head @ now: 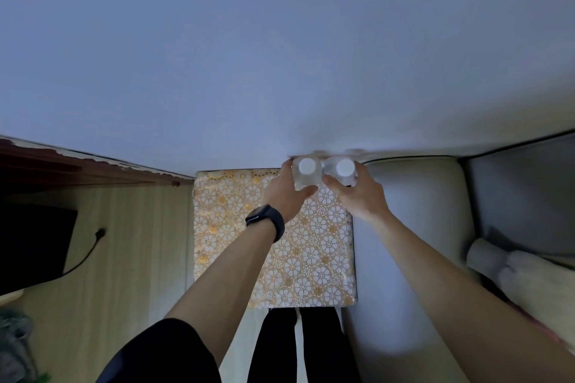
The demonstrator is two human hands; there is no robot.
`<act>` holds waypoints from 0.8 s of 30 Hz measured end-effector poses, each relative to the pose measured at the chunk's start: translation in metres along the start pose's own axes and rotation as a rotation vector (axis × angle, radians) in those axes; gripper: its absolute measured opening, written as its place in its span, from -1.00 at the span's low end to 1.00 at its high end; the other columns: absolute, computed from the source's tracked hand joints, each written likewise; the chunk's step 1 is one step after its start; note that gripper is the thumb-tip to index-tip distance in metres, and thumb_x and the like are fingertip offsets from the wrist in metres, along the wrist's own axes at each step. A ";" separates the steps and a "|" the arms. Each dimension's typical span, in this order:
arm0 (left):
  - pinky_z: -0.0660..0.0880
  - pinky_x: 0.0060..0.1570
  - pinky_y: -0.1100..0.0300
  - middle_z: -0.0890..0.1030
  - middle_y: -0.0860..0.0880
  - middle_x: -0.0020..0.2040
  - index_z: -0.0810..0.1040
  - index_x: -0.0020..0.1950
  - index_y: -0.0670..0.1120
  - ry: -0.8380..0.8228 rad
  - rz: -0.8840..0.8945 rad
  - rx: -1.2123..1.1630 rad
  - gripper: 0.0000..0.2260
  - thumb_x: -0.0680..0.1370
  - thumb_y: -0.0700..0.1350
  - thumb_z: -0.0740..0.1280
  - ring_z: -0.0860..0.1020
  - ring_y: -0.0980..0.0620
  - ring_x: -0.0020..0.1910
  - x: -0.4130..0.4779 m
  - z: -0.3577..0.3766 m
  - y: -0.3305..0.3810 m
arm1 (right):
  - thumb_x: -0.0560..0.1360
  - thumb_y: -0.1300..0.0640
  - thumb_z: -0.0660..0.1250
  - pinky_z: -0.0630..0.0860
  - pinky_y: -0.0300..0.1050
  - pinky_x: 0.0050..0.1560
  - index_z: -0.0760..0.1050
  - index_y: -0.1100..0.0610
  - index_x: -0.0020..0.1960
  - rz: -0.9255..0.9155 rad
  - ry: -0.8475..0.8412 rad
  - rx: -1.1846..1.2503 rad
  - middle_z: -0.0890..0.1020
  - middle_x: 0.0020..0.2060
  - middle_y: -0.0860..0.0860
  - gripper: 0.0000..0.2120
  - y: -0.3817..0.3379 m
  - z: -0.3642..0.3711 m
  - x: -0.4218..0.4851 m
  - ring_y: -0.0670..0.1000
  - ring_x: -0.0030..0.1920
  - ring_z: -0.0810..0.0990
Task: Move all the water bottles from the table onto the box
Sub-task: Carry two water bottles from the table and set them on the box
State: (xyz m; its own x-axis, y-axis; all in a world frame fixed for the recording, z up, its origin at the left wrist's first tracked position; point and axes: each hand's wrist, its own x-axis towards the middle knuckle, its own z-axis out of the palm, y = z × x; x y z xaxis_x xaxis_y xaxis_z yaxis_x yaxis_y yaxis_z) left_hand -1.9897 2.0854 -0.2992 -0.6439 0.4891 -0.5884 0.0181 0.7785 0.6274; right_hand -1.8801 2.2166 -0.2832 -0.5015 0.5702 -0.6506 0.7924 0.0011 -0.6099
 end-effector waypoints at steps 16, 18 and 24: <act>0.58 0.13 -0.04 0.54 -0.06 0.38 0.10 0.60 -0.07 -0.032 0.017 0.105 -0.22 0.52 0.05 0.46 0.61 -0.12 0.19 -0.005 -0.004 -0.001 | 0.42 -0.31 0.43 0.38 -0.21 0.08 0.32 -0.02 0.46 0.000 -0.062 0.037 0.56 0.30 -0.08 -0.28 -0.007 -0.001 -0.006 0.03 0.32 0.53; 0.55 0.20 -0.10 0.47 -0.07 0.46 0.03 0.62 -0.08 -0.040 -0.012 0.097 -0.18 0.53 0.03 0.45 0.58 -0.14 0.26 -0.012 -0.006 0.001 | 0.40 -0.28 0.48 0.39 -0.17 0.18 0.18 0.05 0.55 0.048 -0.078 0.068 0.47 0.42 -0.02 -0.11 -0.003 -0.005 -0.015 0.07 0.40 0.47; 0.47 0.12 0.12 0.41 -0.11 0.48 0.22 0.57 -0.04 -0.111 -0.058 0.191 -0.44 0.61 0.03 0.31 0.55 -0.06 0.24 -0.073 -0.027 -0.010 | 0.56 -0.22 0.31 0.41 -0.20 -0.01 0.30 0.07 0.51 0.174 -0.166 -0.013 0.50 0.39 -0.01 -0.37 0.013 -0.011 -0.092 -0.02 0.21 0.53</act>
State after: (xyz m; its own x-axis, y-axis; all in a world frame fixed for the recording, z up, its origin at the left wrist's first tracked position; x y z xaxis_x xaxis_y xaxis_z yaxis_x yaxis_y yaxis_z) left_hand -1.9634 2.0309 -0.2485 -0.5599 0.4737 -0.6798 0.1350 0.8617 0.4892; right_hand -1.8198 2.1726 -0.2263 -0.4063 0.4200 -0.8115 0.8758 -0.0742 -0.4769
